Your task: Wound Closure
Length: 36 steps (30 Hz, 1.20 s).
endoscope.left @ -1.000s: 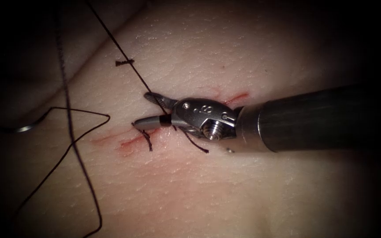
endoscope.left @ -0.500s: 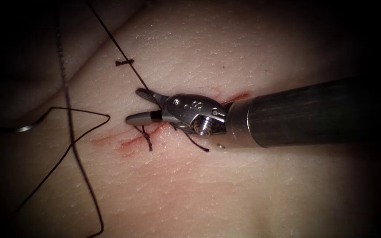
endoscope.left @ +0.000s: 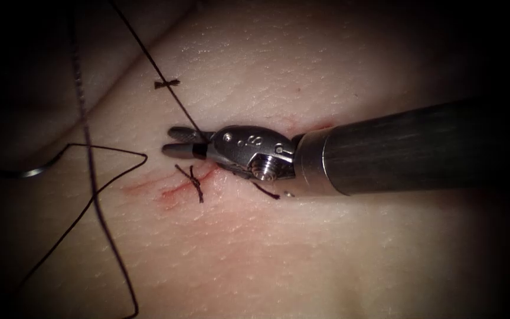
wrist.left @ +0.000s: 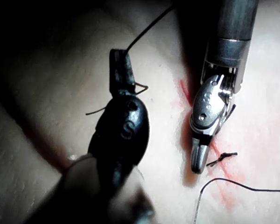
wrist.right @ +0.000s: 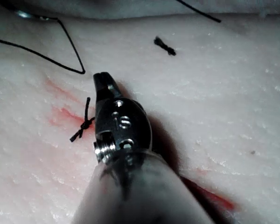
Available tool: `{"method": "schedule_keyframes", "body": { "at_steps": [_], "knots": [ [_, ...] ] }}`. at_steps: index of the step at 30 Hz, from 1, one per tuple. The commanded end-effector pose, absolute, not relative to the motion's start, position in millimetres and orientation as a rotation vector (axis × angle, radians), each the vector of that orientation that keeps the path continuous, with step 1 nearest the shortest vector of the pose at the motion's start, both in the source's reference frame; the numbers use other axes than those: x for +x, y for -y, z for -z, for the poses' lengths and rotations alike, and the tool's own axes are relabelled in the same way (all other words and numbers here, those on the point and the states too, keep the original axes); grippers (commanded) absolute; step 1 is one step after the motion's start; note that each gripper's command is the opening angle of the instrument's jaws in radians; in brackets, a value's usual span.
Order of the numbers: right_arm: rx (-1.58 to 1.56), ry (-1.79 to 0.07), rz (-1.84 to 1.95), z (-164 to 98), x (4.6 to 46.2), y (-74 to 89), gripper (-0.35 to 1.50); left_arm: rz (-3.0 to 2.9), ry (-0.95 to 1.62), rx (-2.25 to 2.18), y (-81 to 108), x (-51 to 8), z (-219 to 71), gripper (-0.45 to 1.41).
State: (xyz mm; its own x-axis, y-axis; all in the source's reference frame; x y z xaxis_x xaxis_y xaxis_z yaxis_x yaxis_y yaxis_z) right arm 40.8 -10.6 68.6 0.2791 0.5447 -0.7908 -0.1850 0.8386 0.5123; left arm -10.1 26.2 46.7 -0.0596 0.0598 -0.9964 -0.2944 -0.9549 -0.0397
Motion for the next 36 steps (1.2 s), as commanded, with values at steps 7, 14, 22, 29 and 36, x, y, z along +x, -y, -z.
{"method": "schedule_keyframes", "body": {
  "at_steps": [7,14,22,29,36],
  "knots": [
    [0.342,-1.195,-0.478,-68.6,41.1,11.1,-0.35,-2.11,-0.251,-1.971,-26.0,-10.6,-47.2,-0.45],
    [0.328,-1.26,-0.518,-67.0,38.1,10.1,0.98,-2.142,-0.262,-1.96,-25.9,-8.5,-47.8,-0.45],
    [0.33,-1.277,-0.578,-62.0,27.2,8.9,1.31,-2.251,-0.312,-1.86,-23.2,-3.6,-51.3,-0.45],
    [0.33,-1.311,-0.592,-59.9,21.5,10.4,1.23,-2.295,-0.338,-1.779,-20.1,0.5,-55.8,-0.45],
    [0.306,-1.297,-0.59,-59.6,19.8,11.2,1.16,-2.307,-0.341,-1.688,-16.0,4.2,-60.0,-0.45]
  ]
}}
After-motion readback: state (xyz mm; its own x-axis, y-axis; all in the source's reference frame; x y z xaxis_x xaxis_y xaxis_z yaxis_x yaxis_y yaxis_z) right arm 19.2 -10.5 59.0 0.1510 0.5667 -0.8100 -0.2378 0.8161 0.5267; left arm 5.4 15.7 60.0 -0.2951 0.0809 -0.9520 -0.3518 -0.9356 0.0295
